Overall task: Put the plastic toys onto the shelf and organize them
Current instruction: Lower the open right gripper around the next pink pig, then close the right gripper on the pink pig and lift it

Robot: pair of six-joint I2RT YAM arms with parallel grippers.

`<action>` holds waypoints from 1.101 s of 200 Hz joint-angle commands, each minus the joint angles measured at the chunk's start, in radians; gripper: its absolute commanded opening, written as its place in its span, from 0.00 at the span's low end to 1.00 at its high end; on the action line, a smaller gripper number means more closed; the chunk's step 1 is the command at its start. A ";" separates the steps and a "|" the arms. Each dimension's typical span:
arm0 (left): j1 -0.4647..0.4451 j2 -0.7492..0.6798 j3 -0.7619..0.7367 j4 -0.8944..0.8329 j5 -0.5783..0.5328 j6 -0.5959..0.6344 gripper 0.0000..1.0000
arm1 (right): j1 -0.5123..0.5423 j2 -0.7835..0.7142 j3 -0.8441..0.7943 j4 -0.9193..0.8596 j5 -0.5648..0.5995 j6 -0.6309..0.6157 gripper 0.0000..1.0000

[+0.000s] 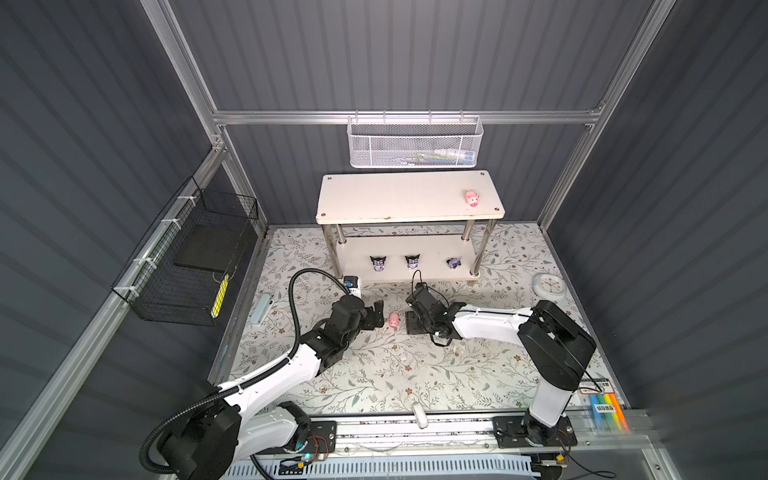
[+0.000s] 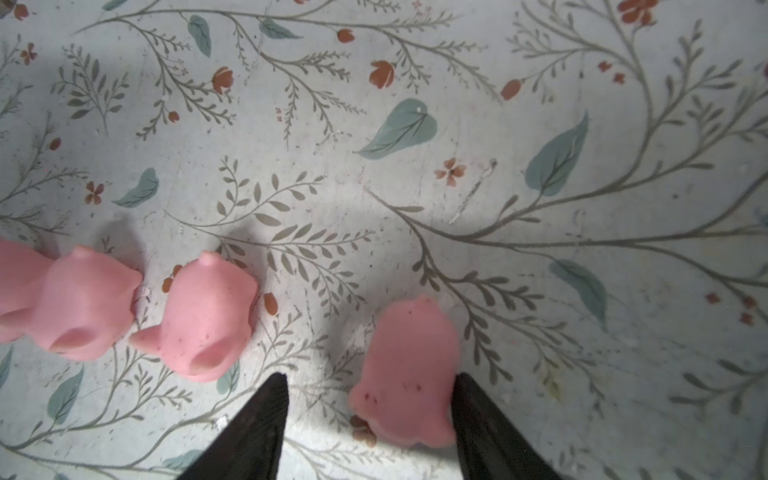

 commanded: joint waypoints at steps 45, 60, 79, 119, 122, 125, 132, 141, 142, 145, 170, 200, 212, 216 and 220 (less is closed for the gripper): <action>-0.001 -0.019 0.001 -0.014 -0.013 0.014 0.97 | -0.001 0.019 0.023 -0.034 0.038 0.014 0.52; -0.003 -0.019 0.002 -0.014 -0.012 0.014 0.97 | -0.004 0.022 0.023 -0.032 0.039 0.013 0.51; -0.002 -0.020 0.002 -0.014 -0.013 0.014 0.97 | -0.010 0.028 0.025 -0.028 0.036 0.011 0.49; -0.003 -0.019 0.001 -0.016 -0.015 0.014 0.97 | -0.013 0.031 0.026 -0.029 0.036 0.004 0.40; -0.002 -0.021 0.000 -0.016 -0.016 0.014 0.97 | -0.013 0.030 0.025 -0.030 0.037 0.004 0.40; -0.002 -0.020 0.001 -0.016 -0.017 0.014 0.97 | -0.013 0.030 0.025 -0.030 0.037 0.003 0.40; -0.003 -0.018 0.001 -0.015 -0.017 0.014 0.97 | -0.013 0.027 0.023 -0.032 0.039 0.002 0.39; -0.002 -0.018 0.001 -0.014 -0.018 0.014 0.97 | -0.013 0.022 0.021 -0.032 0.040 0.000 0.38; -0.003 -0.018 0.001 -0.014 -0.018 0.014 0.97 | -0.013 0.022 0.021 -0.033 0.040 0.000 0.38; -0.002 -0.016 0.002 -0.014 -0.018 0.014 0.97 | -0.013 0.021 0.020 -0.033 0.041 0.000 0.38; -0.002 -0.009 0.001 -0.009 -0.017 0.013 0.97 | -0.013 -0.003 0.013 -0.042 0.045 -0.010 0.36; -0.001 -0.007 0.003 -0.008 -0.016 0.015 0.97 | -0.013 -0.067 0.006 -0.090 0.045 -0.044 0.32; -0.002 -0.008 0.001 -0.009 -0.017 0.017 0.97 | -0.013 -0.106 0.003 -0.124 0.043 -0.067 0.32; -0.002 -0.009 0.001 -0.009 -0.018 0.017 0.97 | -0.013 -0.120 0.004 -0.136 0.041 -0.076 0.32; -0.002 -0.009 0.002 -0.008 -0.017 0.017 0.97 | -0.013 -0.134 0.005 -0.151 0.039 -0.084 0.32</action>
